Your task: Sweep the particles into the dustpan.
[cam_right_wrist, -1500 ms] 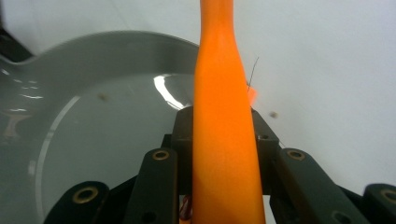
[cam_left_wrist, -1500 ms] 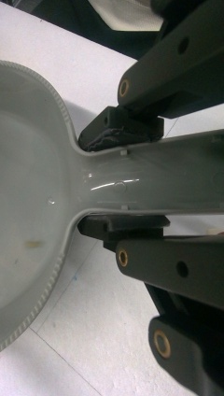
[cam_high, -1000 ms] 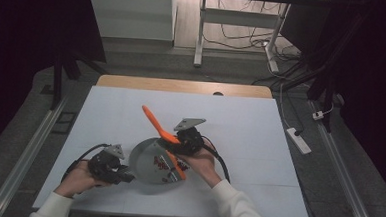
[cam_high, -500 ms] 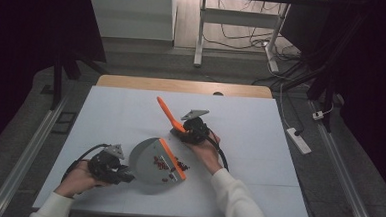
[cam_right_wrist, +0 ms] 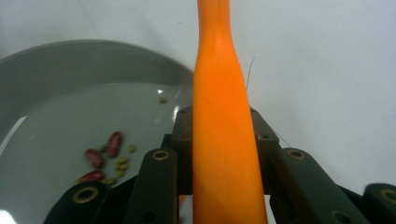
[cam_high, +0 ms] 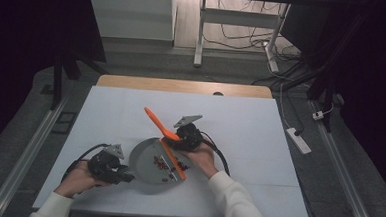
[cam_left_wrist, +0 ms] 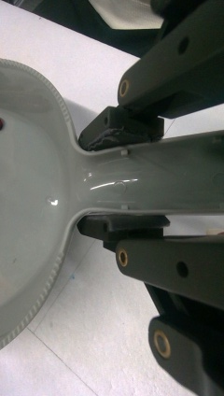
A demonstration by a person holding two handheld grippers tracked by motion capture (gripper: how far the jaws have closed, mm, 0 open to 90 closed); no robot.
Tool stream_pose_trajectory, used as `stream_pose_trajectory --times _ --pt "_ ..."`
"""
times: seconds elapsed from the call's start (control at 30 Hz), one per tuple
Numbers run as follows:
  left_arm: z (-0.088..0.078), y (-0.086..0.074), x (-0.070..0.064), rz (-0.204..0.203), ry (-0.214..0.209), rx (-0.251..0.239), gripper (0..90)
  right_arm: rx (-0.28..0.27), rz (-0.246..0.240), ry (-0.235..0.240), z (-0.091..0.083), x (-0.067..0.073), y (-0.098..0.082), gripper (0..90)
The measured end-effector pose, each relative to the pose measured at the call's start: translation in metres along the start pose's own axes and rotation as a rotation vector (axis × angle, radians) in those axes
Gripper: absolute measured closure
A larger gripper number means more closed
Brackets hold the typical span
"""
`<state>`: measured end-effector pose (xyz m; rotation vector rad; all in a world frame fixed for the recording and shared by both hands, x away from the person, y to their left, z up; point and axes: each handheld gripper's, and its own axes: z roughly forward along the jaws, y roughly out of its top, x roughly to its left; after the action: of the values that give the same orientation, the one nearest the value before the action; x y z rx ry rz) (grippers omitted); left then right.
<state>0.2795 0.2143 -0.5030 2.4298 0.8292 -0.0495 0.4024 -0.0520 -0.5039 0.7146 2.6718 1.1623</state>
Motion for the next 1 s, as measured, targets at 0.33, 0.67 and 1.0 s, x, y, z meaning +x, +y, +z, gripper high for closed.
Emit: stream_pose_trajectory --times 0.33,0.67,1.0 --pt "0.000 0.000 -0.001 0.002 0.003 -0.001 61.3 -0.096 0.018 -0.007 -0.037 0.011 0.004 70.2" --pt "-0.003 -0.002 -0.006 0.019 -0.004 -0.001 61.3 -0.060 0.069 -0.150 -0.057 -0.005 -0.028 70.1" --pt "-0.004 -0.003 -0.016 0.038 0.007 0.016 61.3 -0.019 0.066 -0.170 -0.049 -0.004 -0.041 70.1"
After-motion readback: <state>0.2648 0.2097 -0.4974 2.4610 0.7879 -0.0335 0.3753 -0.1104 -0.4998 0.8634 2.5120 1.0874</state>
